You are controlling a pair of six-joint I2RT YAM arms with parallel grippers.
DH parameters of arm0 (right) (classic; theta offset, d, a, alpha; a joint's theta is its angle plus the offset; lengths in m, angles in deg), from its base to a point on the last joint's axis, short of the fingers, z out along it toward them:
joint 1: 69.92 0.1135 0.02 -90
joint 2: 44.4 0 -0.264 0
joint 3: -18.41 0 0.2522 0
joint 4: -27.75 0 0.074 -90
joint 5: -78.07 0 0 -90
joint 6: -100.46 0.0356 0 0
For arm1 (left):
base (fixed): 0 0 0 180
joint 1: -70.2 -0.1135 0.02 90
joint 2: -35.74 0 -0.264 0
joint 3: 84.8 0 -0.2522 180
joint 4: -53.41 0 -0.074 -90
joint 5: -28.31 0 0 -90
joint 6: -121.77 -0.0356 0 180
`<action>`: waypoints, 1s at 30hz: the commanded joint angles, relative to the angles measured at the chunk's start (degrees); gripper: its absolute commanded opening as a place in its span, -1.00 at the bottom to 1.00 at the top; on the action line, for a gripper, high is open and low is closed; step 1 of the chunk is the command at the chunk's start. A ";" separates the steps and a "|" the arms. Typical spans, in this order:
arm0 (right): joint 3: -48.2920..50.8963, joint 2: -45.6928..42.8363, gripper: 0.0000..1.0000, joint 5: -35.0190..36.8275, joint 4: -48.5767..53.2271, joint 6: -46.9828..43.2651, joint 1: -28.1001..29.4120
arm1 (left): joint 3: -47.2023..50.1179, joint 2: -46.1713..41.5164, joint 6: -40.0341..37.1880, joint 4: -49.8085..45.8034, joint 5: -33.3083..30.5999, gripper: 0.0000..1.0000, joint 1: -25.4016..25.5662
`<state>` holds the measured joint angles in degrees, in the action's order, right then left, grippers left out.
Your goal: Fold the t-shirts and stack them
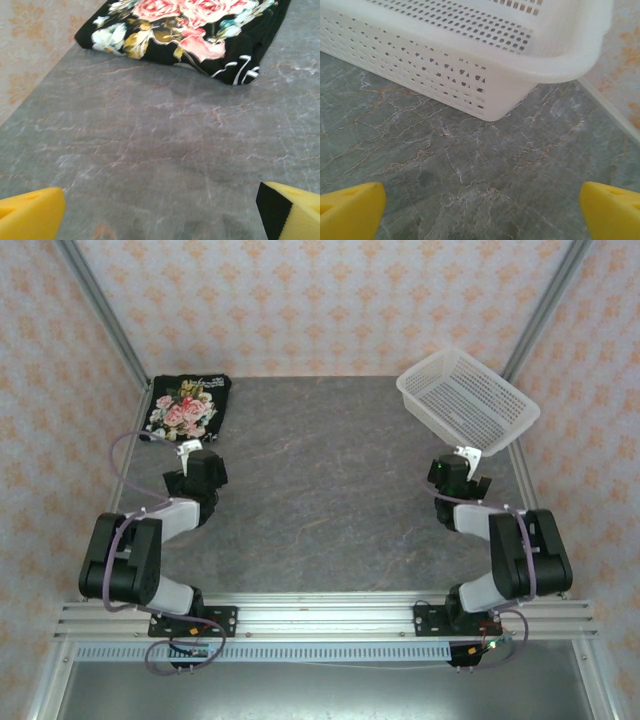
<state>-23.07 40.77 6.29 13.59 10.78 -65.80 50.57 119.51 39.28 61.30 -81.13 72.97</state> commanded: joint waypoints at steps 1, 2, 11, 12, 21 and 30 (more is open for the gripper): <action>0.97 -0.26 0.99 -6.28 -10.22 -0.29 -1.21 | 5.78 -0.25 -5.28 17.65 4.39 1.00 1.03; 3.74 0.32 0.99 -7.71 -15.96 -0.94 -1.22 | 9.52 0.45 -5.20 24.43 3.18 1.00 1.17; 4.36 2.53 0.98 -3.56 -18.73 -0.23 -0.79 | 7.71 1.91 -5.20 23.27 2.75 1.00 1.32; 4.92 2.31 0.98 -3.79 -19.22 -0.36 -0.71 | 7.49 1.71 -5.01 22.23 2.75 1.00 1.32; 5.13 1.86 0.98 -3.97 -19.10 -0.35 -0.67 | 7.66 1.83 -5.27 23.04 2.64 1.00 1.37; 4.98 2.08 0.98 -4.04 -19.06 -0.59 -0.43 | 7.51 1.79 -5.23 22.87 2.64 1.00 1.37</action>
